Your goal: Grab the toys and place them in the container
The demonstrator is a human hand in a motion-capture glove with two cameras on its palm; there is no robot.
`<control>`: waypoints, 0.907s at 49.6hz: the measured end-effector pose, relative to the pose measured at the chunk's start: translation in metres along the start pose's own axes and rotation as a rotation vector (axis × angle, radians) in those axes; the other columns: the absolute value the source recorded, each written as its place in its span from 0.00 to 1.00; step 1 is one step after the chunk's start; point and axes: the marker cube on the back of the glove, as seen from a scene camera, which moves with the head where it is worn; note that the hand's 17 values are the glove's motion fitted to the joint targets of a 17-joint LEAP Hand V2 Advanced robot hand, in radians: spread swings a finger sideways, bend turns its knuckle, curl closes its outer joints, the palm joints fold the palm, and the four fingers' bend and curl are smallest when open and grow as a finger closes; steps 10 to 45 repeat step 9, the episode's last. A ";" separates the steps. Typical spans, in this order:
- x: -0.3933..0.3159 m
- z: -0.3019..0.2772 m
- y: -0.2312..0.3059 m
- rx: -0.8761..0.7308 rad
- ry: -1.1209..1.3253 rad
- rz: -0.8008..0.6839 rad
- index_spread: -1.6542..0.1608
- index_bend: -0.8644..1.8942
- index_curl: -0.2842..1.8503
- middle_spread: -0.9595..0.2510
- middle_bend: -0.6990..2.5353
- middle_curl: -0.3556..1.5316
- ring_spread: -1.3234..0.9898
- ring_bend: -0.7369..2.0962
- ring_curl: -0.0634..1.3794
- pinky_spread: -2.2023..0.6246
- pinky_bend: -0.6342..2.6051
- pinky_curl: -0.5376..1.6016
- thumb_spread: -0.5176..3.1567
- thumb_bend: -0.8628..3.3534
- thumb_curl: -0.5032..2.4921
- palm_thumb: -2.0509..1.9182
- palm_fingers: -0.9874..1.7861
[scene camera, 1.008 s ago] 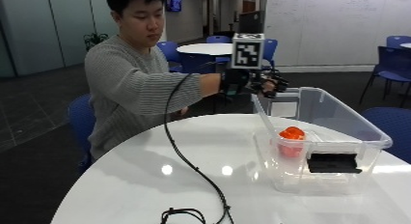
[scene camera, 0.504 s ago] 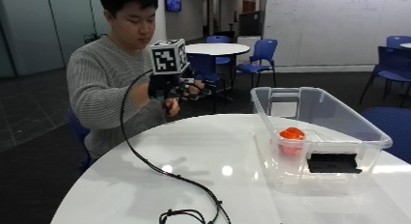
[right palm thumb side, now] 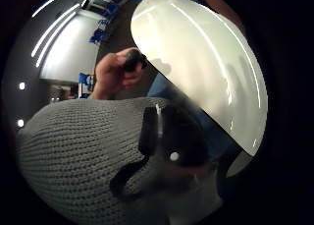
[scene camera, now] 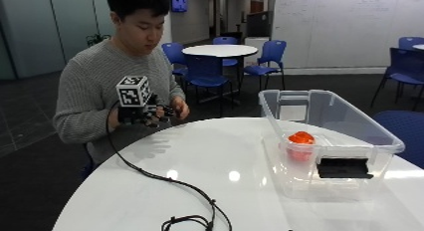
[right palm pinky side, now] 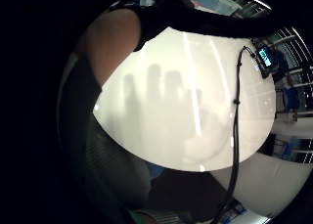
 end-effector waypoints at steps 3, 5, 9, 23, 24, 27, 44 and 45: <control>0.002 0.000 -0.002 0.000 0.022 -0.001 0.70 0.38 0.28 0.65 0.27 0.35 0.53 0.32 0.27 0.80 0.38 0.41 0.52 0.20 0.26 0.51 0.34; 0.002 0.000 -0.004 0.009 0.024 -0.004 0.70 0.38 0.29 0.65 0.27 0.35 0.53 0.32 0.27 0.80 0.38 0.41 0.52 0.20 0.26 0.51 0.34; 0.001 -0.001 -0.008 0.018 0.016 -0.012 0.70 0.38 0.29 0.65 0.27 0.35 0.53 0.33 0.27 0.80 0.38 0.41 0.52 0.20 0.26 0.51 0.34; 0.001 -0.001 -0.008 0.018 0.016 -0.012 0.70 0.38 0.29 0.65 0.27 0.35 0.53 0.33 0.27 0.80 0.38 0.41 0.52 0.20 0.26 0.51 0.34; 0.001 -0.001 -0.008 0.018 0.016 -0.012 0.70 0.38 0.29 0.65 0.27 0.35 0.53 0.33 0.27 0.80 0.38 0.41 0.52 0.20 0.26 0.51 0.34; 0.001 -0.001 -0.008 0.018 0.016 -0.012 0.70 0.38 0.29 0.65 0.27 0.35 0.53 0.33 0.27 0.80 0.38 0.41 0.52 0.20 0.26 0.51 0.34; 0.001 -0.001 -0.008 0.018 0.016 -0.012 0.70 0.38 0.29 0.65 0.27 0.35 0.53 0.33 0.27 0.80 0.38 0.41 0.52 0.20 0.26 0.51 0.34; 0.001 -0.001 -0.008 0.018 0.016 -0.012 0.70 0.38 0.29 0.65 0.27 0.35 0.53 0.33 0.27 0.80 0.38 0.41 0.52 0.20 0.26 0.51 0.34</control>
